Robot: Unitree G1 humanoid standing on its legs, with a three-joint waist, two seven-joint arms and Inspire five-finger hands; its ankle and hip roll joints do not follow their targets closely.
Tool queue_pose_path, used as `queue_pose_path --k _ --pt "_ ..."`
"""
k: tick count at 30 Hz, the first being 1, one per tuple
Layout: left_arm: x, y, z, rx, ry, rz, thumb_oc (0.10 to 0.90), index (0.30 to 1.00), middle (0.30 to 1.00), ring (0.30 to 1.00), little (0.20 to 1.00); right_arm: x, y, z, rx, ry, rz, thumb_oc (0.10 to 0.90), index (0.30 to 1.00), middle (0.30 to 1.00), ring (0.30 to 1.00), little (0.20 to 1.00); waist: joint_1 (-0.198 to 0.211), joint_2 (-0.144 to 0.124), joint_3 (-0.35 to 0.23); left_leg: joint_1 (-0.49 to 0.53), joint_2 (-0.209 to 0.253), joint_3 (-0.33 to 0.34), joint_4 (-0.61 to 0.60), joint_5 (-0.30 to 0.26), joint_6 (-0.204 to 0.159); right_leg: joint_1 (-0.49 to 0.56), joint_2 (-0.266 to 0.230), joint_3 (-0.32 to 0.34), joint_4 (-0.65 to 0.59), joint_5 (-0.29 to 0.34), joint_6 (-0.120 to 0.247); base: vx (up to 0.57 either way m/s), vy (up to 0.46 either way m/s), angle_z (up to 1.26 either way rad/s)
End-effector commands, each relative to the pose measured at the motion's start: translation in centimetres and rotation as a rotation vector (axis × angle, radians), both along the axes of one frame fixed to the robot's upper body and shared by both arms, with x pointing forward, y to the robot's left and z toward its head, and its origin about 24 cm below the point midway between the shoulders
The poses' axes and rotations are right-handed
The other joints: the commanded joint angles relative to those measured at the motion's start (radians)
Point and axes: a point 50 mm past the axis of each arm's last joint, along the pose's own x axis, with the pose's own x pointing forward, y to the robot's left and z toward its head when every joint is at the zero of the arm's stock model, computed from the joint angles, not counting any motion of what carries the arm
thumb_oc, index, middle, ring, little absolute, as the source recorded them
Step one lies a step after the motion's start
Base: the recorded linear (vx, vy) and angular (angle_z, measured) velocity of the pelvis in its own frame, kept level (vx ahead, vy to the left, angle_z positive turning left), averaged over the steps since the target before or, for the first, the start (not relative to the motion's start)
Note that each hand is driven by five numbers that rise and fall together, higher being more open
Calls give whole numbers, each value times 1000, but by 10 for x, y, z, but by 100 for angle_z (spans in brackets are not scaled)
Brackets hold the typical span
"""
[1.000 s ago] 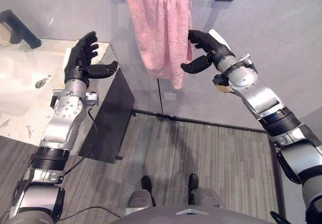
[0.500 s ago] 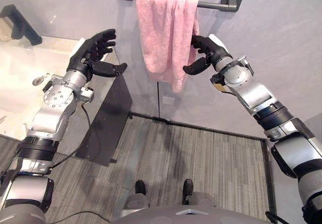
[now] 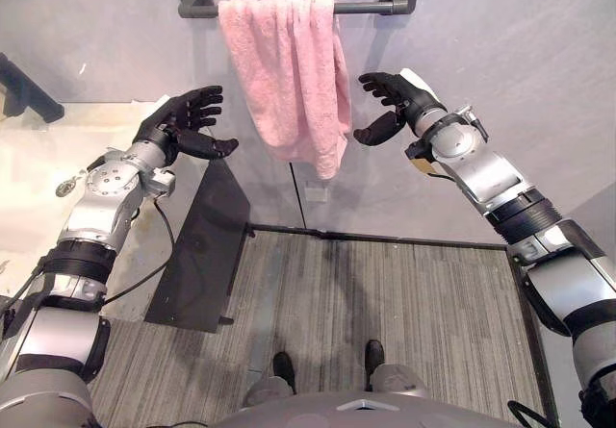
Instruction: Organize the bathroom.
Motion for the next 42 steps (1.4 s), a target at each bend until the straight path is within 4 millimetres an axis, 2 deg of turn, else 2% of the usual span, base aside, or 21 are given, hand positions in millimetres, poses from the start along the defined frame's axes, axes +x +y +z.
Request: queue_pose_path --k 1,4,9,19,26,34,40,42 --pt "3 8 71 43 -342 64 800 900 900 900 900 -5 24 85 -125 -332 93 800 900 900 900 900 17 -2 -109 -45 102 50 87 -1 -57 -66 -47 75 128 -177 33 15 3 -6" --pt "3 17 69 53 -346 122 800 900 900 900 900 -8 22 90 -115 -350 84 800 900 900 900 900 6 -4 -105 -45 105 57 89 0 -58 -69 -43 82 135 -182 32 19 -8 -6" --pt "8 16 68 68 -333 142 800 900 900 900 900 -10 19 94 -73 -356 60 800 900 900 900 900 -9 -1 -106 -43 110 63 87 2 -60 -76 -38 92 148 -189 31 24 -4 -5" --pt "32 -8 83 44 -302 148 800 900 900 900 900 4 29 103 -37 -338 50 800 900 900 900 900 -31 22 -107 -38 108 83 78 13 -65 -70 -34 93 148 -189 27 38 16 0" --pt "46 -24 93 5 -288 164 800 900 900 900 900 16 41 102 -21 -308 49 800 900 900 900 900 -28 19 -116 -38 110 66 82 16 -69 -66 -29 89 151 -189 23 40 -13 1" --pt "52 -27 96 -28 -272 206 800 900 900 900 900 23 52 97 36 -256 60 800 900 900 900 900 -24 19 -117 -46 109 47 97 7 -73 -68 -30 92 158 -190 19 20 6 1" --pt "54 -31 95 -19 -264 199 800 900 900 900 900 25 60 84 189 -150 73 800 900 900 900 900 -20 14 -114 -44 104 41 101 -5 -70 -67 -34 94 159 -187 20 0 0 0" --pt "55 -33 95 -12 -262 194 800 900 900 900 900 26 66 74 298 -88 79 800 900 900 900 900 -19 13 -114 -43 103 44 102 -10 -68 -67 -37 94 162 -186 21 0 0 0"
